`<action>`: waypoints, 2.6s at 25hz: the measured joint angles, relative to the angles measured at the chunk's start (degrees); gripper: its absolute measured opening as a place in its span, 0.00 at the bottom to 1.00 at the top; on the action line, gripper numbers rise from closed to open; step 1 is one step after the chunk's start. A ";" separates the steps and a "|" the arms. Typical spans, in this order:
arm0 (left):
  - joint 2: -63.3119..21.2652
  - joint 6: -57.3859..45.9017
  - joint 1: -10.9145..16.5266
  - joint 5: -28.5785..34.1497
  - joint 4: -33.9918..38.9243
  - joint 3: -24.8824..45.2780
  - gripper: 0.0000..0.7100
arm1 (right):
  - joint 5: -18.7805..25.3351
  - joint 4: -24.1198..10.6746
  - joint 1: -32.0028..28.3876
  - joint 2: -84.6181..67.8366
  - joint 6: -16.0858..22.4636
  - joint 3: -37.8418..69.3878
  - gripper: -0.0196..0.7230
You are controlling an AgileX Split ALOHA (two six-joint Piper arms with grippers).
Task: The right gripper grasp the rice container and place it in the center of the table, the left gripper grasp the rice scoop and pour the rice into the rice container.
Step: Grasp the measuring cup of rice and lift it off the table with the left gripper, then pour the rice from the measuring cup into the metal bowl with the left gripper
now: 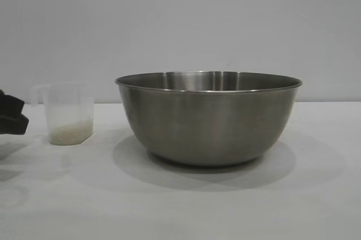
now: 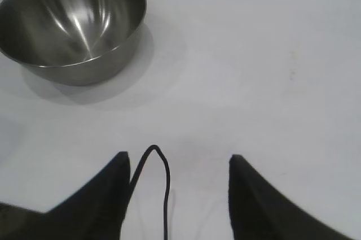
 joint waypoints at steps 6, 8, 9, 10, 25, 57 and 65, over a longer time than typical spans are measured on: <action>0.13 0.17 0.00 1.79 -0.15 -3.74 0.30 | 0.00 0.00 0.00 0.00 0.00 0.00 0.53; 0.37 0.25 0.00 2.17 -0.15 -4.89 0.30 | 0.00 0.00 0.00 0.00 0.00 0.00 0.53; 0.70 0.31 0.00 2.17 -0.15 -5.63 0.30 | 0.00 0.00 0.00 0.00 0.00 0.00 0.53; 1.14 0.31 0.00 2.43 -0.15 -6.35 0.30 | 0.00 0.00 0.00 0.00 0.00 0.00 0.53; 3.04 0.31 0.00 0.46 1.39 -9.57 0.30 | 0.00 0.00 0.00 0.00 0.00 0.00 0.53; -9.65 6.21 0.00 -1.35 17.54 -17.60 0.00 | 0.00 0.00 0.00 0.00 0.00 0.00 0.53; -10.23 16.22 -0.39 -1.49 33.65 -26.33 0.00 | 0.00 0.00 0.00 0.00 0.00 0.00 0.53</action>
